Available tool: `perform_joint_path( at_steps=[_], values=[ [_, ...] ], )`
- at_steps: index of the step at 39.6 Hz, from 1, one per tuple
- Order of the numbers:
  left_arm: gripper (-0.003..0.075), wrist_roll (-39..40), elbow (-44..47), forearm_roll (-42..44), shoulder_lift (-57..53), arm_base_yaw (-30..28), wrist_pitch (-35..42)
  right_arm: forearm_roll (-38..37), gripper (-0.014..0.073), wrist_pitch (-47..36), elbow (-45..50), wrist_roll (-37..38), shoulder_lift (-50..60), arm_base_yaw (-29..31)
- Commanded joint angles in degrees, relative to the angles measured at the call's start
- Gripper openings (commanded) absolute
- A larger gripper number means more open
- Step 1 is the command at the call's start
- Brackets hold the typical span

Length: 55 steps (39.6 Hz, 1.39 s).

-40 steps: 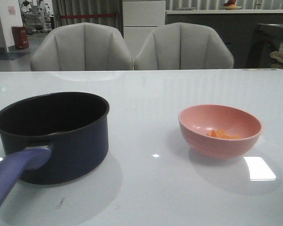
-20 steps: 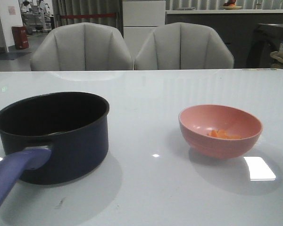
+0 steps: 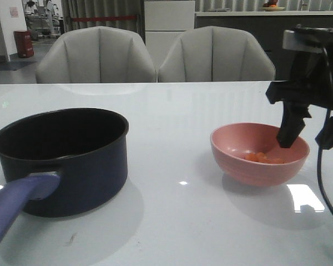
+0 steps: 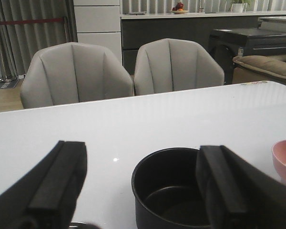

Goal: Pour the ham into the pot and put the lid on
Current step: 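Lower the right gripper to the pink bowl rim and grasp it, then lift the pink bowl over the saucepan and tip it to pour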

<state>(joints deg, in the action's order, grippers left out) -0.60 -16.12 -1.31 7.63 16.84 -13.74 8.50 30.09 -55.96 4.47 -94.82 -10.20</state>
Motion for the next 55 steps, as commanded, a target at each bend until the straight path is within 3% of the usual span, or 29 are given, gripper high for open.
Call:
perform_joint_path(
  at_steps=[1,8,16,22,29,42,55],
  values=[
    [0.0522,0.6,-1.6,-0.1,0.7,0.5,4.9,0.1,0.0408,0.2,-4.3,-0.6,-1.4,0.5],
    [0.0522,0.6,-1.6,-0.1,0.7,0.5,4.8,0.4,0.0127,0.5,-7.4,-0.6,-3.6,0.5],
    [0.0522,0.6,-1.6,-0.1,0.7,0.5,4.7,0.5,0.0136,-5.9,-7.5,-0.6,-3.5,0.5],
    [0.0522,0.6,-1.6,-0.1,0.7,0.5,4.7,0.6,0.0136,-4.5,-10.6,-0.7,-2.3,0.5],
    [0.0522,0.6,-1.4,-0.1,0.7,0.5,4.6,0.6,0.0136,-8.8,-12.9,-2.8,2.7,-3.3],
    [0.0522,0.6,-1.0,-0.1,0.7,0.5,5.0,-0.6,0.0136,-27.2,-14.1,-9.2,5.8,-17.0],
    [0.0522,0.6,-1.0,-0.1,0.7,0.5,5.0,-4.0,0.0136,-56.4,-14.1,-21.1,0.9,-26.4]
  ],
)
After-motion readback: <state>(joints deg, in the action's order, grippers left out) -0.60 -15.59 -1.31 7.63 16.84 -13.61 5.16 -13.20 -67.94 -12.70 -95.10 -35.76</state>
